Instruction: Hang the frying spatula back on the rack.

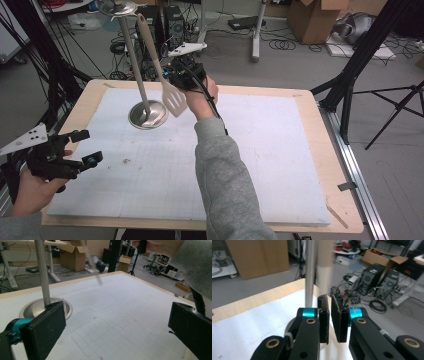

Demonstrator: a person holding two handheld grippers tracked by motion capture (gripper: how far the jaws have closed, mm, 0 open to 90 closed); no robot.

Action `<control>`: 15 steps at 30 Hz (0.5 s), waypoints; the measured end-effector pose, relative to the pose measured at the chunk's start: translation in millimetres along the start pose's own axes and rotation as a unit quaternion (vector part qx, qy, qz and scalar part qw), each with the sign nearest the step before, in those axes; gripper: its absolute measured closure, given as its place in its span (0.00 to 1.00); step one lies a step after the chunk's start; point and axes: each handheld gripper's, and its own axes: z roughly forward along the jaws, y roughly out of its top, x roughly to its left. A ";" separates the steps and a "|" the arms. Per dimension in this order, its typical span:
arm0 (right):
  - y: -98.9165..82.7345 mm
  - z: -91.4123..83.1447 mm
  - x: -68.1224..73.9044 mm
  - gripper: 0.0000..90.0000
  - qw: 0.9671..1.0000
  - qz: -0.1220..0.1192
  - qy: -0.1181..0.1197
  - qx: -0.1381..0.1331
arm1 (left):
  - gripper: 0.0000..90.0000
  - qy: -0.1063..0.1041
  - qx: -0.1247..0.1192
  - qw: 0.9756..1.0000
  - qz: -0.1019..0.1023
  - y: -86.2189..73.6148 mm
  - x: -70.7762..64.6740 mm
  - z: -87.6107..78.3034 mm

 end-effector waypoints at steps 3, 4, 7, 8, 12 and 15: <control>0.4 -1.1 -1.6 0.93 1.000 0.004 0.001 -0.001 | 0.02 0.001 -0.001 1.000 0.000 0.1 -0.1 -0.8; 0.1 -1.0 -2.0 0.93 1.000 0.004 0.005 -0.001 | 0.02 0.002 -0.001 1.000 0.000 -0.2 0.2 -0.8; -0.3 -1.8 -1.4 0.84 1.000 0.001 0.010 -0.009 | 0.02 0.002 0.000 1.000 -0.001 -0.7 0.4 -1.0; -0.2 -1.8 -1.2 0.76 1.000 0.000 0.012 -0.012 | 0.02 0.003 0.000 1.000 0.000 -0.6 0.6 -1.5; -0.5 -2.2 -1.2 0.57 1.000 -0.001 0.015 -0.020 | 0.02 0.004 -0.003 1.000 0.000 -0.4 0.4 -2.2; -1.9 -2.4 -1.8 0.51 1.000 0.001 0.021 -0.016 | 0.02 0.004 -0.003 1.000 -0.001 -0.7 0.5 -2.1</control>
